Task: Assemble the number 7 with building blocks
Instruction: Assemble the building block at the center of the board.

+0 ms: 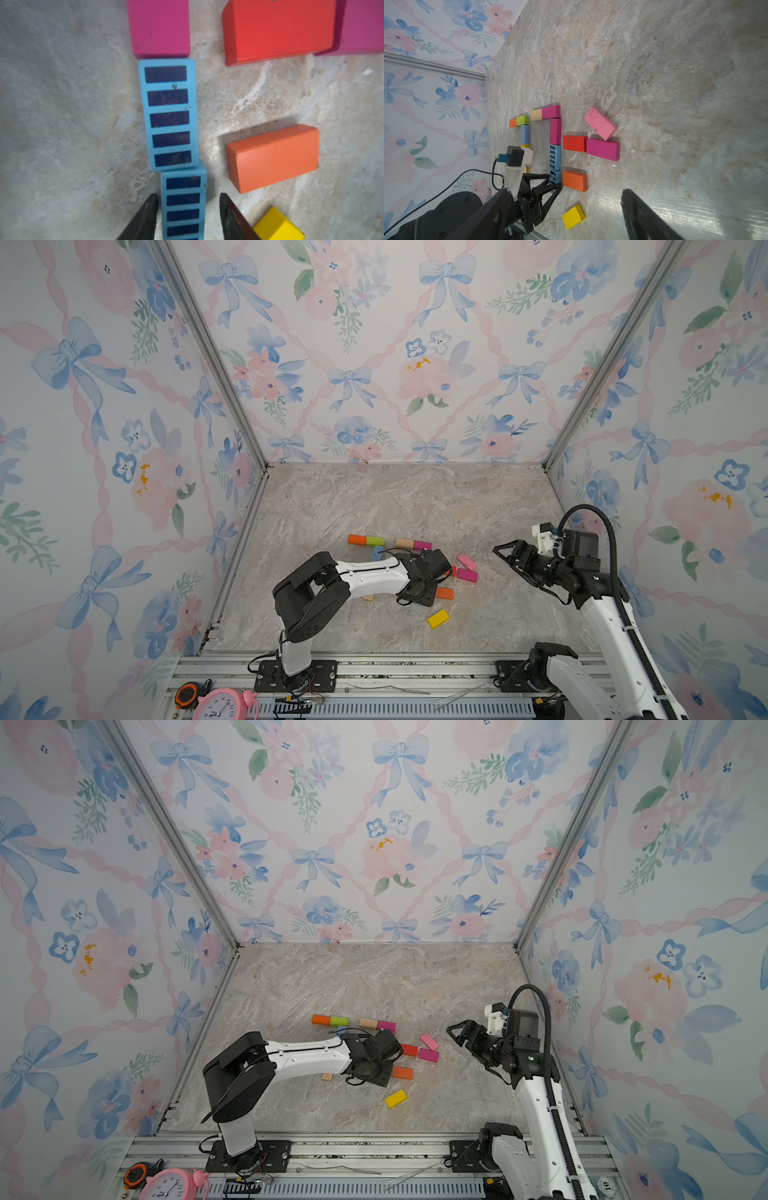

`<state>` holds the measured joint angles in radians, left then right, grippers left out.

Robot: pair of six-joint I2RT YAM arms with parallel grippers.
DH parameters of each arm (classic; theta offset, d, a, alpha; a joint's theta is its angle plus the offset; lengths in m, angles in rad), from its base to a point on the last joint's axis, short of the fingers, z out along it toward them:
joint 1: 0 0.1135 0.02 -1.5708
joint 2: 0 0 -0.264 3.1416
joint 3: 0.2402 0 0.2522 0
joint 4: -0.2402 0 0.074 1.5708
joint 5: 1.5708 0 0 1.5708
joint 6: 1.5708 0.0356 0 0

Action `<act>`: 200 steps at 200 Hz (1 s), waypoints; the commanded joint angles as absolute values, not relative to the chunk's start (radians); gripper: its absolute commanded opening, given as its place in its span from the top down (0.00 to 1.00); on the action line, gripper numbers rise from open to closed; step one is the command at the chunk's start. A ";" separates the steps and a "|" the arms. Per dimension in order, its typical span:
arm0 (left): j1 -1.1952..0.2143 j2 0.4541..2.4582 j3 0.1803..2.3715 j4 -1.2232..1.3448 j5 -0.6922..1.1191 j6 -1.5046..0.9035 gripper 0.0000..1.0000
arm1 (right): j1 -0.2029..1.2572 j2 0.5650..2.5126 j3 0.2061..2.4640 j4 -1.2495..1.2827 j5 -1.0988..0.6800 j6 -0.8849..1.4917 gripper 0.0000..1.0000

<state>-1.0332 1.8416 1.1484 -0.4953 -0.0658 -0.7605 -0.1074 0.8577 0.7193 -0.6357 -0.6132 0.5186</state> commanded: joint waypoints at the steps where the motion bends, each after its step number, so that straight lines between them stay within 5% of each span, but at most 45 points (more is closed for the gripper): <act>1: -1.023 1.880 1.128 -0.539 -0.065 -0.753 0.48 | -0.096 0.853 0.703 -0.652 -0.605 0.508 0.13; 36: -1.024 1.869 1.127 -0.538 -0.064 -0.753 0.46 | -0.096 0.854 0.698 -0.650 -0.606 0.510 0.13; 81: -1.025 1.774 1.119 -0.543 -0.079 -0.758 0.30 | -0.080 0.877 0.710 -0.647 -0.630 0.509 0.14; 119: -1.022 1.657 1.110 -0.589 -0.125 -0.760 0.28 | -0.026 0.886 0.721 -0.652 -0.620 0.530 0.14; 200: -0.796 1.225 0.931 -0.592 -0.159 -0.652 0.26 | 0.502 0.987 0.631 -0.395 -0.367 0.838 0.14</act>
